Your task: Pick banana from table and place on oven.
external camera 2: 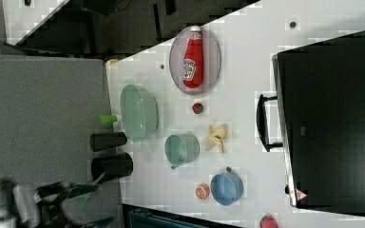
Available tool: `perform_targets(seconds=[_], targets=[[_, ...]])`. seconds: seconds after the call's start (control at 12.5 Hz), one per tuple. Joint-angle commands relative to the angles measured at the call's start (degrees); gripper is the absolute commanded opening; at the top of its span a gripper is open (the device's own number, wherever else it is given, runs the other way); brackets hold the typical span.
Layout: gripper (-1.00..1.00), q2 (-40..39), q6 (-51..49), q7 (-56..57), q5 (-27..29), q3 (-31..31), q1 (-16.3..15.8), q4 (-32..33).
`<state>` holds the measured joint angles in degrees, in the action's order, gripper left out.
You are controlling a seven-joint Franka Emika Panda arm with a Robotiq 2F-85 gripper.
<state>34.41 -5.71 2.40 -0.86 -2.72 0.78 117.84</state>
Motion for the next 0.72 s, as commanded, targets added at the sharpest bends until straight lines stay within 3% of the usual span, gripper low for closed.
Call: perform_targets(seconds=[0.08,0.72], targets=[[1.00,-4.47,3.40,-3.03,-0.67,0.60,0.74,2.37],[1.00,-18.27,26.08,-3.03,-0.67,3.56,0.58,12.34]])
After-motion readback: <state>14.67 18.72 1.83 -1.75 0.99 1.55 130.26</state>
